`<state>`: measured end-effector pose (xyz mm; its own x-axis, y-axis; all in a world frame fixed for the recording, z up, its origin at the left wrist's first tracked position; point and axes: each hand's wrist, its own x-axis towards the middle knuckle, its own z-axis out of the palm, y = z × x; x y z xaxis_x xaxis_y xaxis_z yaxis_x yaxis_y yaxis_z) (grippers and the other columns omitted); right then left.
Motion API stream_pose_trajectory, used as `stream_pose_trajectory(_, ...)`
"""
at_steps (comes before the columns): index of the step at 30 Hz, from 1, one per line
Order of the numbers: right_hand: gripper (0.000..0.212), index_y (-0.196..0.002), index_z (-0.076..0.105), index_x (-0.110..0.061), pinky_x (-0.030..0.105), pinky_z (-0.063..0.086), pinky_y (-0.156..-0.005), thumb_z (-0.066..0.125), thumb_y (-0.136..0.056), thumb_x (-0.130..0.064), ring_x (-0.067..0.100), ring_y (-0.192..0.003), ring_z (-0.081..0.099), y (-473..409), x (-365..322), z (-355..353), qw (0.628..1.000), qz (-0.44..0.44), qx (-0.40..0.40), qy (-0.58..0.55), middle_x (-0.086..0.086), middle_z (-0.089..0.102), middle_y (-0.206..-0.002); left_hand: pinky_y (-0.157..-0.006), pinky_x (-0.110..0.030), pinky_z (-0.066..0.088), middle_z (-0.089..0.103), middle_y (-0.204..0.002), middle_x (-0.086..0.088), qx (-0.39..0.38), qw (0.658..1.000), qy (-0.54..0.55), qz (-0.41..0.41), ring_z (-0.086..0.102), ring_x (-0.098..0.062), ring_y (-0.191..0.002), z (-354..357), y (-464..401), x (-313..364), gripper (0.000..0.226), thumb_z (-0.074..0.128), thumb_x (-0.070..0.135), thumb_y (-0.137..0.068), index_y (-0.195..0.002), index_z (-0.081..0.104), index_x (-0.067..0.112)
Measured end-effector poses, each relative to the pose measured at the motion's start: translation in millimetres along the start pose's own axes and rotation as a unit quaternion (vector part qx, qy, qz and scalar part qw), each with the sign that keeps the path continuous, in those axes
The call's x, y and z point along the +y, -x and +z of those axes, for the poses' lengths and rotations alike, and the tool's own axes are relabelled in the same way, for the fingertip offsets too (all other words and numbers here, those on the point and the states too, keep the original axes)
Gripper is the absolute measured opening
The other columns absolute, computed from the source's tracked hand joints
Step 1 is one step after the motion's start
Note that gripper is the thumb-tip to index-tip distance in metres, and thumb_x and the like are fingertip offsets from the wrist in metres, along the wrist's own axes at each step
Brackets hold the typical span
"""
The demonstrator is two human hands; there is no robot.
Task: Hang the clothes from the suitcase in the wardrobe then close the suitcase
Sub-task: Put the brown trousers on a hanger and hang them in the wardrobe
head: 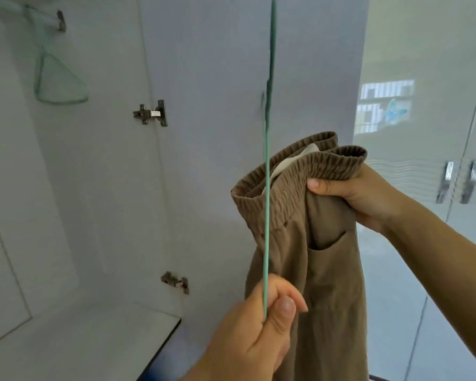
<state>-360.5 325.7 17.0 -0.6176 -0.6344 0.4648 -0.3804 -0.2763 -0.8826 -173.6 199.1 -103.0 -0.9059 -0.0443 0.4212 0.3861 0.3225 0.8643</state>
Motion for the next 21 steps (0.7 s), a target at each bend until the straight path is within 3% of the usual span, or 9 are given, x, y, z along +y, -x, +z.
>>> stream_pose_trajectory(5, 0.021, -0.072, 0.078, -0.020, 0.022, 0.056, -0.069, 0.072, -0.052, -0.015, 0.012, -0.082, 0.071, 43, -26, -34, 0.999, 0.012, -0.014, -0.043, 0.000, 0.075, -0.085, -0.053, -0.026, 0.034, 0.042, -0.057, 0.012, -0.223, 0.975, 0.007, -0.015, 0.038, -0.007, -0.052, 6, -14, 19, 0.021, 0.041, 0.045, -0.096, -0.094, 0.058, 0.032)
stream_pose_trajectory(7, 0.021, -0.074, 0.077, -0.018, 0.022, 0.056, -0.070, 0.071, -0.056, -0.013, 0.012, -0.083, 0.071, 57, -34, -45, 0.999, -0.005, 0.012, -0.038, 0.000, 0.074, -0.085, -0.056, -0.026, 0.038, 0.044, -0.057, 0.013, -0.295, 0.955, -0.006, -0.028, 0.040, -0.005, -0.052, 5, -21, 24, 0.021, 0.038, 0.034, -0.098, -0.098, 0.057, 0.026)
stream_pose_trajectory(9, 0.027, -0.089, 0.074, -0.013, 0.023, 0.055, -0.074, 0.071, -0.063, -0.009, 0.014, -0.089, 0.071, 69, -41, -52, 0.996, -0.026, 0.083, -0.013, 0.001, 0.075, -0.092, -0.065, -0.036, 0.046, 0.051, -0.057, 0.011, -0.347, 0.936, -0.044, -0.047, 0.049, -0.008, -0.057, 0, -33, 31, 0.021, 0.040, 0.031, -0.099, -0.100, 0.057, 0.019)
stream_pose_trajectory(11, 0.036, -0.101, 0.069, -0.009, 0.027, 0.055, -0.081, 0.074, -0.066, -0.008, 0.016, -0.096, 0.069, 77, -46, -60, 0.984, -0.050, 0.169, 0.028, 0.003, 0.074, -0.100, -0.084, -0.037, 0.050, 0.065, -0.068, 0.007, -0.291, 0.947, -0.128, -0.035, 0.061, -0.008, -0.073, -7, -52, 37, 0.018, 0.051, 0.036, -0.094, -0.098, 0.061, 0.023)
stream_pose_trajectory(13, 0.034, -0.100, 0.071, -0.012, 0.029, 0.054, -0.085, 0.079, -0.067, -0.008, 0.015, -0.096, 0.069, 84, -51, -66, 0.956, -0.082, 0.264, 0.096, 0.002, 0.074, -0.099, -0.080, -0.019, 0.048, 0.069, -0.081, 0.012, -0.128, 0.971, -0.200, 0.013, 0.063, 0.001, -0.080, -5, -72, 48, 0.021, 0.070, 0.046, -0.078, -0.087, 0.067, 0.027)
stream_pose_trajectory(15, 0.029, -0.097, 0.071, -0.011, 0.027, 0.055, -0.082, 0.080, -0.069, -0.006, 0.015, -0.092, 0.070, 91, -52, -68, 0.928, -0.102, 0.332, 0.133, 0.001, 0.074, -0.096, -0.070, -0.011, 0.044, 0.069, -0.079, 0.009, -0.006, 0.988, -0.146, 0.041, 0.062, 0.002, -0.073, 12, -88, 65, 0.029, 0.079, 0.043, -0.067, -0.085, 0.066, 0.024)
stream_pose_trajectory(17, 0.030, -0.097, 0.071, -0.006, 0.032, 0.056, -0.084, 0.081, -0.069, -0.011, 0.020, -0.094, 0.069, 98, -49, -67, 0.909, -0.110, 0.372, 0.156, 0.005, 0.074, -0.096, -0.071, -0.018, 0.049, 0.065, -0.092, 0.006, 0.007, 0.992, -0.122, 0.039, 0.062, -0.004, -0.077, 39, -98, 75, 0.051, 0.084, 0.039, -0.061, -0.100, 0.055, 0.024)
stream_pose_trajectory(19, 0.030, -0.096, 0.071, -0.008, 0.037, 0.055, -0.086, 0.082, -0.069, -0.016, 0.023, -0.095, 0.069, 107, -47, -65, 0.890, -0.105, 0.410, 0.169, 0.005, 0.074, -0.096, -0.083, -0.030, 0.052, 0.048, -0.118, 0.004, -0.018, 0.979, -0.194, 0.063, 0.059, -0.014, -0.095, 65, -105, 73, 0.082, 0.087, 0.042, -0.056, -0.119, 0.037, 0.033)
stream_pose_trajectory(21, 0.026, -0.097, 0.070, -0.006, 0.031, 0.057, -0.080, 0.079, -0.073, -0.010, 0.018, -0.090, 0.070, 118, -52, -67, 0.882, -0.090, 0.445, 0.124, 0.005, 0.073, -0.095, -0.097, -0.040, 0.048, 0.032, -0.138, 0.001, -0.028, 0.981, -0.185, 0.054, 0.051, -0.021, -0.116, 78, -110, 70, 0.113, 0.087, 0.047, -0.052, -0.139, 0.015, 0.042)
